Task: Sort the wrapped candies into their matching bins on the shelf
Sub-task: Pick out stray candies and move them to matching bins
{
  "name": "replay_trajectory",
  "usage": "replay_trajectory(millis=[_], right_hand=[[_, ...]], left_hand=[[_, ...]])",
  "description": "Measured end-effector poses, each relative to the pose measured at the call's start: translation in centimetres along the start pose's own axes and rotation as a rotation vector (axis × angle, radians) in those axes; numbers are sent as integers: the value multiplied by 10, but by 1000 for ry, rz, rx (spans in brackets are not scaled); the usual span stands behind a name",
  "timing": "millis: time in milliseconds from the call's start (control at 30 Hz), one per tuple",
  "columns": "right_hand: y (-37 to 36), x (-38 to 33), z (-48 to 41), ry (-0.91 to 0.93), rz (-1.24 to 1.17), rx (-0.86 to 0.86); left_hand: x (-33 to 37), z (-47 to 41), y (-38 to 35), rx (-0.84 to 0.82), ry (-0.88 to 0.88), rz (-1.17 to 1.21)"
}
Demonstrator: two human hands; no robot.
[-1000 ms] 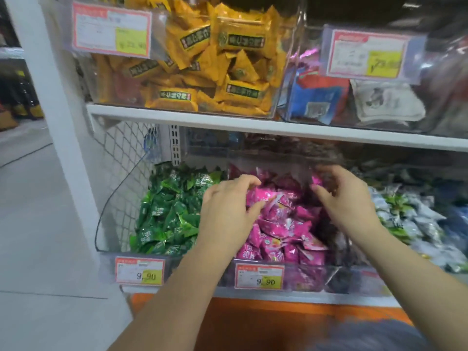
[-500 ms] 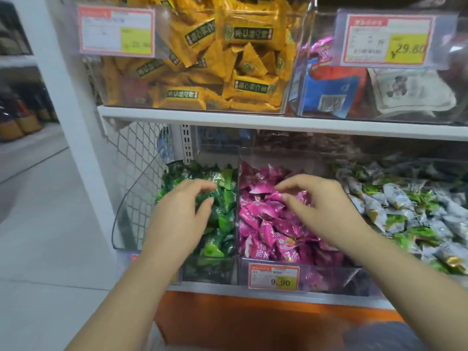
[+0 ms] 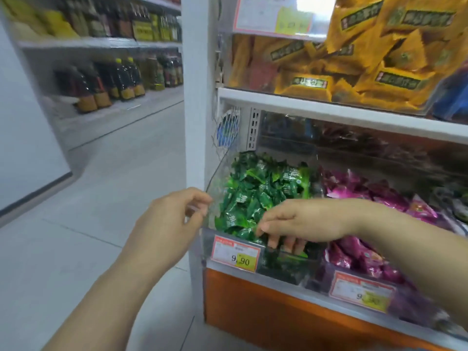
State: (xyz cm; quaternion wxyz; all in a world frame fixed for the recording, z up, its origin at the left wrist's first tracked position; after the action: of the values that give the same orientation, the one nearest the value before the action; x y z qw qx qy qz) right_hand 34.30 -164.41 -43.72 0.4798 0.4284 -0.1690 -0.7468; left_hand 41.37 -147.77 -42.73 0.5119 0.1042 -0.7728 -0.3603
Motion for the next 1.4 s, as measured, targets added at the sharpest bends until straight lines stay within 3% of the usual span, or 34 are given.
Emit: replay_trajectory(millis=[100,200,500,733,900,1033,1167,1233,1400], right_hand=[[-15,10,-11,-193,7,-239],[-14,11,-26,-239,-29,-302],[9,5,-47,-115,106,-202],[27,9,-50,-3,365,-58],[35,-2,-52,46,286,-26],[41,-29,-66,243,227,-31],[2,-42,-95,401,562,-156],[-14,-32,-111,383,707,-221],[-18,-27,-115,358,963,-175]], left_hand=[[-5,-6,-3,-59,27,-6],[-8,-13,-5,-60,43,17],[-16,-21,-7,-18,35,78],[-12,-22,-8,-20,13,108],[-9,-24,-5,-16,10,132],[-7,-24,-3,-30,4,116],[-6,-24,-2,-33,-10,85],[-4,-25,-1,-35,-15,90],[-4,-26,-1,-40,-22,82]])
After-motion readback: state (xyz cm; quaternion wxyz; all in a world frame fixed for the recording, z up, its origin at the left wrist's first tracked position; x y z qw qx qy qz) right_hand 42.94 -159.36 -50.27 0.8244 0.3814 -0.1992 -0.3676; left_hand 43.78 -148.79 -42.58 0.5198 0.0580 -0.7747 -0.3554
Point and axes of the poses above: each hand's wrist, its own z-axis away from the middle knuckle, its own y-axis out of the back of the hand, x = y × z, the point moved 8 cm from there along -z, towards the middle knuckle, and after that the axes turned 4 degrees about -x, right-handed, at the moved point
